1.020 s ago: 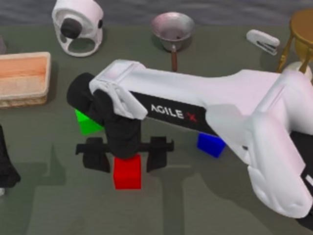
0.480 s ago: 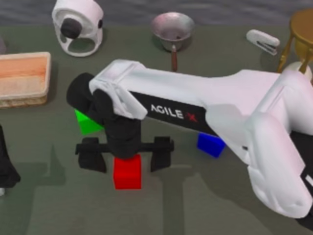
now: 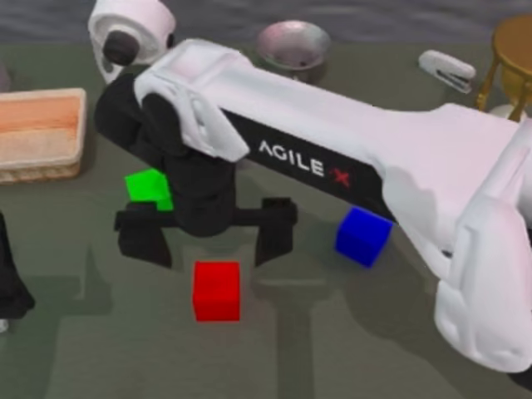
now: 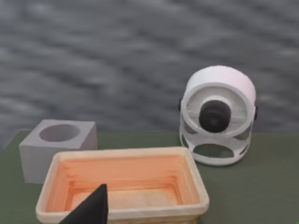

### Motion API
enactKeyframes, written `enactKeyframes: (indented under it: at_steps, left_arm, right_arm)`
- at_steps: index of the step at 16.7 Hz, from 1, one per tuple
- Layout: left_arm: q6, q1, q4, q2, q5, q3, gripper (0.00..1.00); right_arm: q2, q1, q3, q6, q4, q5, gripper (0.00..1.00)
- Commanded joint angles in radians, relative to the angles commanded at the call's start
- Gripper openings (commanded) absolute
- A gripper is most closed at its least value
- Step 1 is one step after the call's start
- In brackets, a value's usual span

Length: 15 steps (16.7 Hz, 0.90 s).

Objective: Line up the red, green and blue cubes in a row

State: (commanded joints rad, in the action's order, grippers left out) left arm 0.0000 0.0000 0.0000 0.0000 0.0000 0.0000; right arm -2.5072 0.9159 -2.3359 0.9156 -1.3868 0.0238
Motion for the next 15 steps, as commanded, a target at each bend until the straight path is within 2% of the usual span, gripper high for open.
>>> enactKeyframes:
  at_steps: [7,11,15]
  left_arm:
    - [0.013,-0.006,-0.017,0.024,0.002,0.024,1.00]
    - [0.094,-0.033,-0.116,0.182,0.006,0.180,1.00]
    - [0.226,-0.071,-0.280,0.484,0.006,0.451,1.00]
  right_arm:
    - [0.029,-0.016,0.020,-0.018,0.011,0.010,1.00]
    - [0.211,-0.087,0.179,-0.107,0.106,0.058,1.00]
    - [0.561,-0.214,0.470,-0.244,0.272,0.113,1.00]
